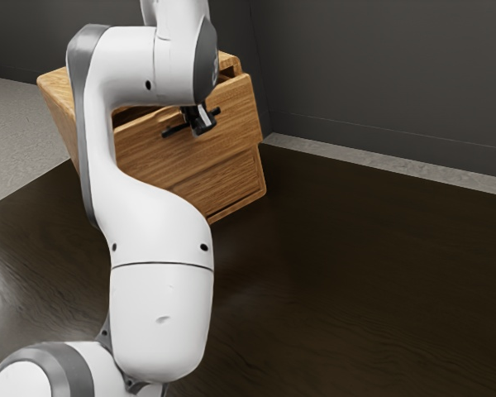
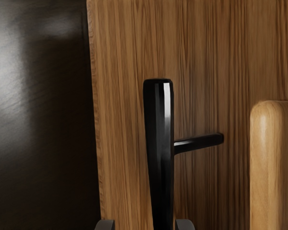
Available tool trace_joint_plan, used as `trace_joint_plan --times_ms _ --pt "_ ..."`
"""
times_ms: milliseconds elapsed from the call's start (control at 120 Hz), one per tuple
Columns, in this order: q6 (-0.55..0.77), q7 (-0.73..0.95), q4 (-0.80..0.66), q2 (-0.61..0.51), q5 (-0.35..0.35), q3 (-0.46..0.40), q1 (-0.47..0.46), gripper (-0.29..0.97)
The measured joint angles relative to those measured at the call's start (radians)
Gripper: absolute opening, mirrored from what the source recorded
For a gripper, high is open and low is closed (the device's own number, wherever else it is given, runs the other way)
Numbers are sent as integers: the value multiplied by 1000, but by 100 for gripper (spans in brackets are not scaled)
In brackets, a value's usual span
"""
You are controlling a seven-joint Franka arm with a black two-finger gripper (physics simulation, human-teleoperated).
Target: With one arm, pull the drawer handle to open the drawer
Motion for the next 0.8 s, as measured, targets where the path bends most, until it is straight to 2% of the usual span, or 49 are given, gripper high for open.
trace_joint_plan --times_ms 800 --pt "7 5 -115 -5 44 3 -128 8"
